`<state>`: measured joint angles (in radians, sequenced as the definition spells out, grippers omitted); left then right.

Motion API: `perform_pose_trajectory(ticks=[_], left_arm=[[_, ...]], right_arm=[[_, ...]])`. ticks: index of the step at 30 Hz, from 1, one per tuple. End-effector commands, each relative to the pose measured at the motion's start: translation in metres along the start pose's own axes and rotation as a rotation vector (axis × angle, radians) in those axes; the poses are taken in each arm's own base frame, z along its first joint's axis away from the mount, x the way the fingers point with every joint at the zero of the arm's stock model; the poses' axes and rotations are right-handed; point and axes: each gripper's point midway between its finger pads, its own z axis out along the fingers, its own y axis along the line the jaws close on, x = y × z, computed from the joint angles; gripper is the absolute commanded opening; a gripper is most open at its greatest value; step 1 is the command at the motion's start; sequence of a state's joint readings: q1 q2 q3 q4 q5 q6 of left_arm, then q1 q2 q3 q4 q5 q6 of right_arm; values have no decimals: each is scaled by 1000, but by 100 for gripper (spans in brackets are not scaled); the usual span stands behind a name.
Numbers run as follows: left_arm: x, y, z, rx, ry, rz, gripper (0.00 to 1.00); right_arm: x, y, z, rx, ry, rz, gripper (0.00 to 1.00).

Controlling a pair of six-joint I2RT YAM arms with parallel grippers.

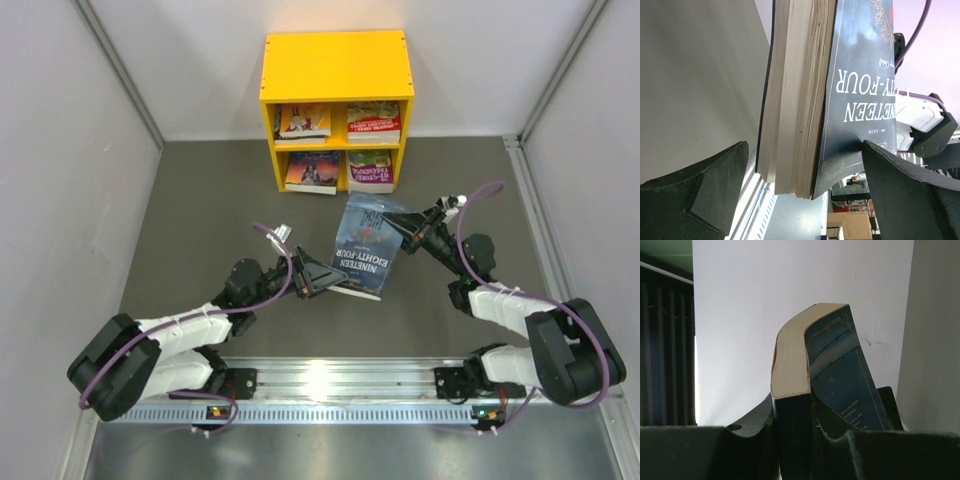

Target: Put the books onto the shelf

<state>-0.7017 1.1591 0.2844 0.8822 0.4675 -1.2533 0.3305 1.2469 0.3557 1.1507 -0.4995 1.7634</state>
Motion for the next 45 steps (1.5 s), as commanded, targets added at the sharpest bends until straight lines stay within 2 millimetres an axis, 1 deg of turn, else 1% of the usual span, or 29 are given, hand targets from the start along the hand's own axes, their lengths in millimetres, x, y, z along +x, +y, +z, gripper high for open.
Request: perform_pose_trajectory(ticks=[1, 7, 9, 11, 14, 17, 18, 21, 22, 23, 24, 25, 28, 29, 30, 31, 32, 33, 34, 35, 37, 38, 39, 40, 41, 42, 43, 44, 45], left_arm=[[3, 12, 2, -32, 16, 25, 98], [1, 14, 3, -32, 1, 13, 98], [-3, 9, 4, -14, -20, 9, 98], [-6, 3, 5, 3, -34, 8, 98], [-13, -8, 8, 29, -50, 18, 98], [-18, -18, 12, 51, -52, 25, 98], [-17, -19, 14, 58, -44, 25, 97], [-19, -27, 16, 92, -42, 22, 93], [-19, -29, 16, 102, -41, 15, 91], [-19, -30, 16, 112, -42, 14, 87], [-18, -28, 17, 112, -39, 6, 83], [-19, -34, 17, 140, -40, 8, 72], [-18, -33, 18, 142, -32, -3, 39], [-18, -33, 19, 137, -27, -4, 19], [-18, -32, 20, 133, -23, -2, 12], [-17, -30, 20, 123, -19, 10, 7], [-17, -23, 23, 81, -12, 0, 3], [-18, -23, 23, 67, -12, 10, 0], [-18, -17, 24, 32, -10, 39, 0], [-21, -3, 27, -60, -11, 28, 0], [-28, 2, 26, -122, -28, 95, 0], [-38, -5, 28, -130, -59, 119, 0], [-45, 3, 28, -184, -94, 126, 0], [-58, -3, 30, -187, -124, 167, 0], [-64, -3, 31, -202, -135, 181, 0], [-71, 0, 32, -230, -146, 187, 0], [-86, -11, 36, -220, -173, 224, 0], [-93, -11, 40, -231, -180, 234, 0], [-100, -14, 42, -237, -194, 247, 0]], right_arm=[[10, 101, -8, -365, 45, -4, 0], [11, 112, -8, -400, 52, 23, 0], [13, 116, -8, -409, 57, 13, 0], [14, 113, -9, -403, 55, -8, 0], [12, 98, -9, -368, 39, -5, 0], [9, 78, -10, -325, 21, 11, 0], [8, 72, -11, -313, 19, 16, 0], [6, 66, -9, -302, 14, 20, 0], [7, 68, -9, -308, 18, 16, 0], [6, 64, -6, -298, 18, 20, 0], [6, 66, -5, -301, 25, 16, 0], [5, 66, -4, -300, 27, 14, 0], [6, 60, -2, -287, 32, 9, 0], [4, 56, -2, -276, 29, 9, 0], [5, 53, -2, -268, 30, 4, 0], [3, 50, -2, -260, 27, 3, 0], [1, 45, -3, -246, 25, 2, 0], [-1, 40, -4, -233, 20, 2, 0], [-4, 36, -6, -221, 14, -3, 0], [-6, 33, -6, -210, 16, -5, 0], [-12, 30, -6, -196, 26, -25, 0], [-14, 31, -3, -196, 34, -33, 8], [-16, 31, -1, -193, 46, -33, 24], [-19, 28, -1, -179, 59, -36, 42], [-21, 33, 1, -186, 69, -45, 63], [-23, 33, 1, -183, 73, -42, 70], [-27, 34, -1, -177, 79, -53, 75], [-29, 35, -2, -177, 81, -59, 82], [-32, 36, -4, -173, 80, -60, 84]])
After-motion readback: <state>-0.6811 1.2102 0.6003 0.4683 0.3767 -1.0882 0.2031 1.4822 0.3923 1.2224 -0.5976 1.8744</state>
